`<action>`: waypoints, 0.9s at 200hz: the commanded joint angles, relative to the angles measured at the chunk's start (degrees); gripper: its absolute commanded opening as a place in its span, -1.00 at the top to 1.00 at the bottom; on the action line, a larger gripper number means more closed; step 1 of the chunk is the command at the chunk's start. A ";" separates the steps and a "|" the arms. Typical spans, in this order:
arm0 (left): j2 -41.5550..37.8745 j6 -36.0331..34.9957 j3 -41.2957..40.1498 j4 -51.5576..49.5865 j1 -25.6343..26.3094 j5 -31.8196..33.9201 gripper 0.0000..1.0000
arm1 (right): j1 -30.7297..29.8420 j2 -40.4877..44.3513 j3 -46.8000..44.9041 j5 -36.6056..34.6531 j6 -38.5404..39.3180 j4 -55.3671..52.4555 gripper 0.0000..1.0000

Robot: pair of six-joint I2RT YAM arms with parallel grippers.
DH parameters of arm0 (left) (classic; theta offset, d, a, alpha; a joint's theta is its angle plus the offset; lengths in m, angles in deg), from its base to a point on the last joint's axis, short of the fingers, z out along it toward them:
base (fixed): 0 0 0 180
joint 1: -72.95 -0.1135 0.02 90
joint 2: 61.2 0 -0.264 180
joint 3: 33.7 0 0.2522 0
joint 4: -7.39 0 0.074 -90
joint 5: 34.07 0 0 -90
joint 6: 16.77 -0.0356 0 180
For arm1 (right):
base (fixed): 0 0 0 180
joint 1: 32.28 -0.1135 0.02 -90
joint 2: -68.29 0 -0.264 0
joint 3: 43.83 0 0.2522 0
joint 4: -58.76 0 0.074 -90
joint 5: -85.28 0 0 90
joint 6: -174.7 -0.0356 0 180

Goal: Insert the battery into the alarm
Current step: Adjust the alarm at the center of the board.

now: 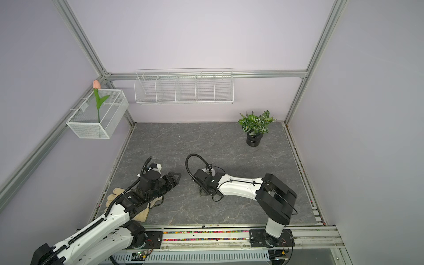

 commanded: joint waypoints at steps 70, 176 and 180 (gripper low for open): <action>6.50 -6.28 7.59 20.33 5.58 -14.30 -0.51 | 1.40 26.05 -14.50 10.84 7.27 22.78 -0.29; 9.15 -6.65 10.27 18.96 7.16 -13.70 -0.43 | 0.99 31.24 -13.56 11.94 8.43 21.81 -0.29; 9.24 -6.65 10.36 18.85 7.22 -13.71 -0.42 | 0.97 31.05 -13.30 11.90 8.68 21.52 -0.29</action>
